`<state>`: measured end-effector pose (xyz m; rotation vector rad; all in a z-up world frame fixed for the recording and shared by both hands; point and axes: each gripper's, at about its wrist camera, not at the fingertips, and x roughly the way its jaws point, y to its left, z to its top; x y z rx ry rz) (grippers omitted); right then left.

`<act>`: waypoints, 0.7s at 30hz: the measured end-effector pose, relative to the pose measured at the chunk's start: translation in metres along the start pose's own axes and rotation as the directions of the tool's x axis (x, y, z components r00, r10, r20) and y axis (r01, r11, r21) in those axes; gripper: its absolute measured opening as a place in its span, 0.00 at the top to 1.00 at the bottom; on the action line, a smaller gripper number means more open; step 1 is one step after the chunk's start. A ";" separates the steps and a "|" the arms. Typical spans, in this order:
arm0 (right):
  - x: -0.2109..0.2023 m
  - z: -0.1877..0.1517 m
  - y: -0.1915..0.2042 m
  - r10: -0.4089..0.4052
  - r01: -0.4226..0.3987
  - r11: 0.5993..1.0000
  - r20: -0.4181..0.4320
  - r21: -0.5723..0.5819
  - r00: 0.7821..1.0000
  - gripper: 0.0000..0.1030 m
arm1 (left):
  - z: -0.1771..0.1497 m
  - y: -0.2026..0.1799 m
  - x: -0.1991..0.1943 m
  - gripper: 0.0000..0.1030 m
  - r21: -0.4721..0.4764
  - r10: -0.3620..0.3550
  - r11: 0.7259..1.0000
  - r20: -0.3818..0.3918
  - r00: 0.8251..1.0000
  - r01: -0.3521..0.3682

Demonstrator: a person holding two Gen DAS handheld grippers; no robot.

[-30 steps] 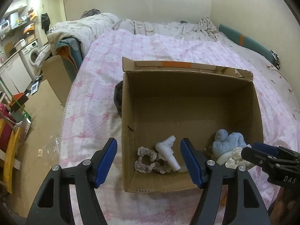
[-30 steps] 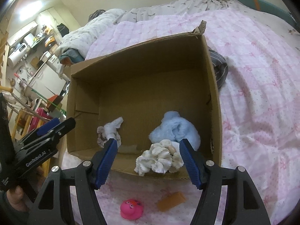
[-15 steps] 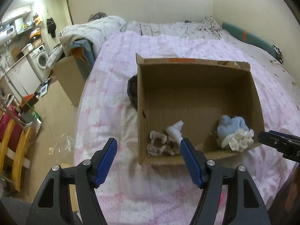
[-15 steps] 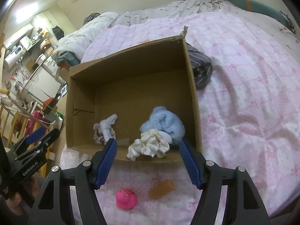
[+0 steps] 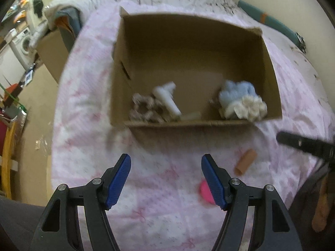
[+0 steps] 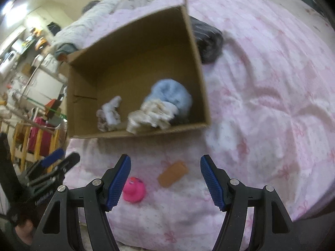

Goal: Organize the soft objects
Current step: 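Grasp the pink ball with the left tool while the right tool grasps the tan tube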

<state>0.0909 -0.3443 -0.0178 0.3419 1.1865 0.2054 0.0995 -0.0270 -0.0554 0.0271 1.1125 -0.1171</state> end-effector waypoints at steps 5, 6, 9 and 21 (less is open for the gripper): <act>0.005 0.002 -0.014 -0.019 0.020 0.996 -0.018 0.086 1.000 0.29 | -0.015 -0.016 0.018 0.35 0.016 -0.062 0.998 -0.076 0.995 0.063; 0.007 0.002 -0.016 -0.031 0.033 0.995 -0.026 0.094 0.999 0.29 | -0.018 -0.022 0.021 0.35 0.028 -0.082 0.996 -0.091 0.992 0.085; 0.013 0.003 -0.021 -0.051 0.057 0.991 -0.054 0.119 0.997 0.29 | -0.024 -0.042 0.029 0.35 0.092 -0.120 0.987 -0.125 0.985 0.132; 0.020 0.002 -0.031 -0.057 0.070 0.985 -0.084 0.156 0.995 0.29 | -0.031 -0.066 0.079 0.59 0.089 -0.146 0.980 -0.278 0.950 0.176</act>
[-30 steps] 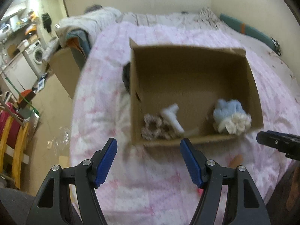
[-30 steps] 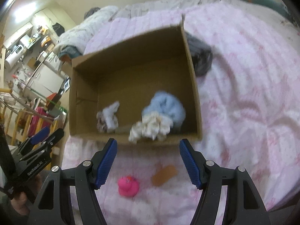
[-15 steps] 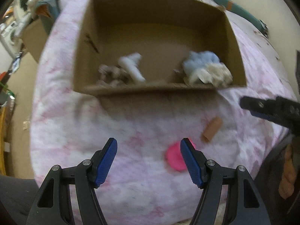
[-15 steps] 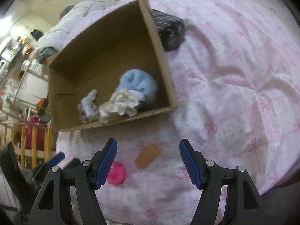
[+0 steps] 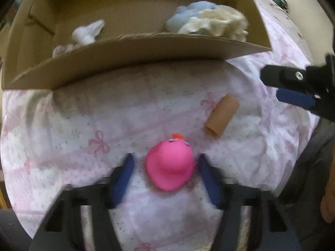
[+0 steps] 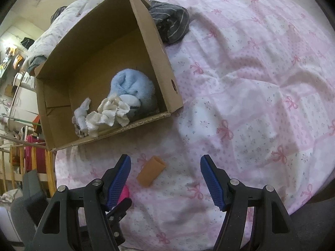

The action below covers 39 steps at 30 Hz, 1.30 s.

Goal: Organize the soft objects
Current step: 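Grasp the pink ball with the left tool while the right tool grasps the tan tube, then carry the pink ball and tan tube over the box with both tools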

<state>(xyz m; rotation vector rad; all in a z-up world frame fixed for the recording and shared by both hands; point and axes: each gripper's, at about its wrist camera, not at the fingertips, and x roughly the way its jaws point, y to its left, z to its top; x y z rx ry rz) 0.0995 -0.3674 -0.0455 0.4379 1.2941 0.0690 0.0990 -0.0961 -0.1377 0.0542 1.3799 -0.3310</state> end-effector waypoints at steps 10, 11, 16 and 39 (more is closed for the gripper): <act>0.026 0.000 0.007 0.086 -0.086 0.996 -0.095 0.004 0.992 0.29 | 0.004 0.019 -0.058 0.59 -0.040 0.133 0.991 0.062 0.989 -0.130; 0.030 0.000 0.008 0.107 -0.107 0.994 -0.117 0.009 0.987 0.29 | 0.004 0.020 -0.068 0.59 -0.031 0.147 0.989 0.079 0.986 -0.145; 0.046 -0.002 0.015 0.116 -0.115 0.993 -0.162 0.013 0.980 0.39 | 0.007 0.039 -0.103 0.59 -0.044 0.185 0.983 0.131 0.974 -0.180; 0.084 -0.012 0.043 -0.064 0.048 0.994 -0.162 -0.100 0.985 0.92 | 0.003 0.096 -0.087 0.59 -0.259 0.260 0.940 0.134 0.956 -0.219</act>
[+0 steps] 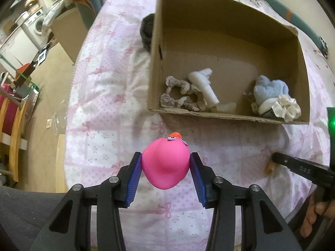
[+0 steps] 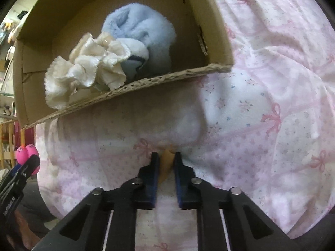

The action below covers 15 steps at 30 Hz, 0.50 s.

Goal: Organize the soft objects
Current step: 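Carry the pink ball and tan tube over the box with both tools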

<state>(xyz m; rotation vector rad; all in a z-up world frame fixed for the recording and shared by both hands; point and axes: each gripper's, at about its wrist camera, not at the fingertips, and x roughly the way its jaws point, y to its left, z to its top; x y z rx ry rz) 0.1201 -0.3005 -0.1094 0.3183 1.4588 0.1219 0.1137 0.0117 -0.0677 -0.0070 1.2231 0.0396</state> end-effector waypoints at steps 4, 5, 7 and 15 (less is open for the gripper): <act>-0.018 -0.005 0.000 0.049 -0.049 0.999 0.038 0.000 0.998 0.93 | -0.001 0.010 -0.007 0.59 -0.043 0.001 0.999 0.020 1.000 0.000; -0.025 -0.007 0.003 0.076 -0.075 0.997 0.057 -0.006 0.996 0.93 | -0.001 0.012 -0.008 0.59 -0.053 0.000 0.999 0.026 1.000 0.002; -0.039 -0.013 0.011 0.142 -0.140 0.990 0.090 -0.033 0.986 0.93 | -0.001 0.016 -0.012 0.59 -0.072 0.000 0.997 0.042 0.999 0.003; -0.061 -0.034 0.047 0.203 -0.182 0.973 0.150 -0.140 0.968 0.93 | -0.002 0.020 -0.016 0.59 -0.092 0.015 0.996 0.056 0.998 -0.010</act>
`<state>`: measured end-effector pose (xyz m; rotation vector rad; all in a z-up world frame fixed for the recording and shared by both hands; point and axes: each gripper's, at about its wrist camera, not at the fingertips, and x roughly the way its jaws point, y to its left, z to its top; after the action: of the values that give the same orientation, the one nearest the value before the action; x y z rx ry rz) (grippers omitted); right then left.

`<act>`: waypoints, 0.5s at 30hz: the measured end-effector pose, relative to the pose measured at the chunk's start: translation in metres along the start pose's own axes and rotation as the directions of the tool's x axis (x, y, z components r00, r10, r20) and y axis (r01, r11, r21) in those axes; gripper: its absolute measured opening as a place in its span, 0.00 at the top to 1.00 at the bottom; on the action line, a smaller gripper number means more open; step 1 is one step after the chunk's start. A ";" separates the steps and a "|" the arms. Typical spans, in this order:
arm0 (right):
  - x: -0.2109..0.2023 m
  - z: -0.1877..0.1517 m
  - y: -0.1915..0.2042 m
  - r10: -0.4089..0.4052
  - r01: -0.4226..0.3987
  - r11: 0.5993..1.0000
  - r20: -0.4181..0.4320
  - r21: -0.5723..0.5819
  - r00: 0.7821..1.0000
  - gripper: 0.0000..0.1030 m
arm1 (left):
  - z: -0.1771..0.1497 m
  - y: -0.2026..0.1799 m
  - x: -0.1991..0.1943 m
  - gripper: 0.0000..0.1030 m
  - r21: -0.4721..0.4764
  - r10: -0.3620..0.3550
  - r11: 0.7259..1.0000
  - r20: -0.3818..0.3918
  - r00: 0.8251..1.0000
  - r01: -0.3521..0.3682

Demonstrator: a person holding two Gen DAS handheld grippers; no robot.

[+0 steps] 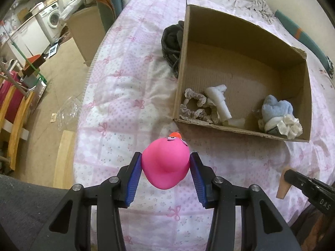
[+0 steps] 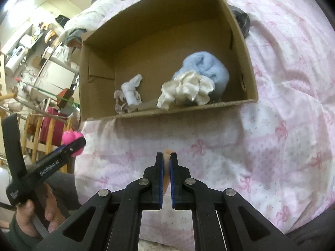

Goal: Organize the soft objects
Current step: 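Carry the pink ball and tan tube over the box with both tools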

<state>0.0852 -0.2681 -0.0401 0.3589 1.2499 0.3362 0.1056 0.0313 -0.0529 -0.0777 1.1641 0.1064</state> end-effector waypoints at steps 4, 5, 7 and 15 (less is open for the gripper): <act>0.000 0.002 0.000 -0.012 0.012 1.000 -0.004 -0.012 1.000 0.93 | -0.001 0.001 -0.001 0.59 -0.002 -0.002 1.000 0.003 1.000 0.002; 0.000 0.002 0.002 -0.009 0.009 1.000 0.001 -0.011 1.000 0.93 | -0.001 0.000 -0.001 0.59 -0.001 -0.003 1.000 0.003 1.000 0.004; -0.003 0.006 -0.006 -0.001 0.001 1.000 0.008 -0.014 1.000 0.93 | -0.001 -0.002 -0.002 0.59 0.004 -0.005 1.000 0.005 1.000 0.005; -0.032 0.012 -0.008 0.029 -0.027 0.999 0.110 -0.019 0.994 0.93 | 0.001 -0.007 -0.015 0.59 0.007 -0.016 1.000 0.060 0.998 0.016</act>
<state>0.0883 -0.2902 -0.0134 0.3755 1.1341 0.3467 0.1011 0.0233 -0.0386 -0.0780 1.1036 0.0902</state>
